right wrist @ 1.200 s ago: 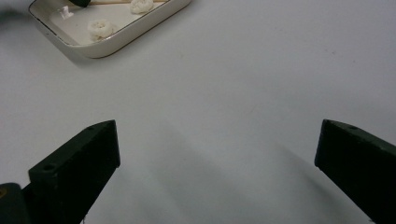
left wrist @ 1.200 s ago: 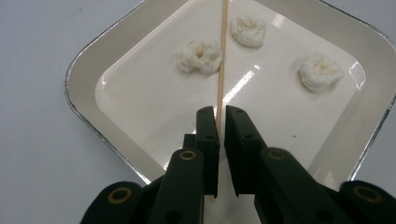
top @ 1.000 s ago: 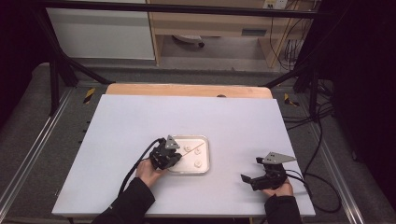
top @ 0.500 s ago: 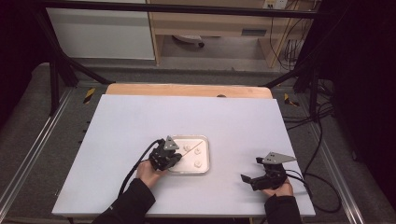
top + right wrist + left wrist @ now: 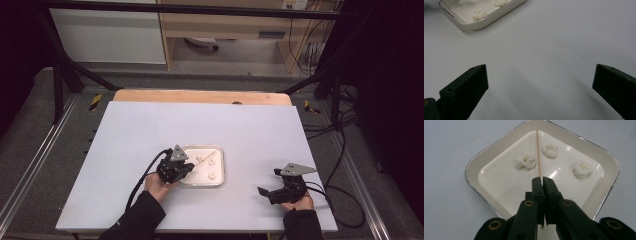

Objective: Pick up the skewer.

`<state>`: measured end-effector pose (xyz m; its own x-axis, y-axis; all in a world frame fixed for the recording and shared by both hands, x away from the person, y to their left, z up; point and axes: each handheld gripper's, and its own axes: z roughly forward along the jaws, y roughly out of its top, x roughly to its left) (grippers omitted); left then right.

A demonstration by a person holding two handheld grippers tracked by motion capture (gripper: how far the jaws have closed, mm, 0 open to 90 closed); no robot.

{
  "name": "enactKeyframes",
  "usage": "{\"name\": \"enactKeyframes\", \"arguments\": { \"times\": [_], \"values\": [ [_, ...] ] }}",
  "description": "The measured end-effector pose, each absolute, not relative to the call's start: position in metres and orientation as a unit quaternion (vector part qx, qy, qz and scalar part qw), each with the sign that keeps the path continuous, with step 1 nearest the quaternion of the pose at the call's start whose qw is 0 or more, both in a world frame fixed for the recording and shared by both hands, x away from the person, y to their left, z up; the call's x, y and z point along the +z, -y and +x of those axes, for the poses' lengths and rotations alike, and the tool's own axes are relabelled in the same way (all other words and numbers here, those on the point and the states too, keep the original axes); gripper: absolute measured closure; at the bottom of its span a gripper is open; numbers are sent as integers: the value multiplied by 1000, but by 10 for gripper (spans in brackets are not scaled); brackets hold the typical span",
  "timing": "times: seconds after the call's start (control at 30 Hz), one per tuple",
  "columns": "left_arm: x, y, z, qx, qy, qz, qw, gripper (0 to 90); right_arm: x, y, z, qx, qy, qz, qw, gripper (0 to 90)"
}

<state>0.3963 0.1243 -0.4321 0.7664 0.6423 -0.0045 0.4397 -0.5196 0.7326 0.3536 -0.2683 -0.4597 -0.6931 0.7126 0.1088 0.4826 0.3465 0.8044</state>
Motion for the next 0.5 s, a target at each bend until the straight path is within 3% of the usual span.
{"name": "enactKeyframes", "arguments": {
  "times": [0.5],
  "values": [
    [-424, -127, 385, 124, -304, 859, 393, 885, -457, 264, 353, 432, -815, 360, 138, 9]
  ]
}}
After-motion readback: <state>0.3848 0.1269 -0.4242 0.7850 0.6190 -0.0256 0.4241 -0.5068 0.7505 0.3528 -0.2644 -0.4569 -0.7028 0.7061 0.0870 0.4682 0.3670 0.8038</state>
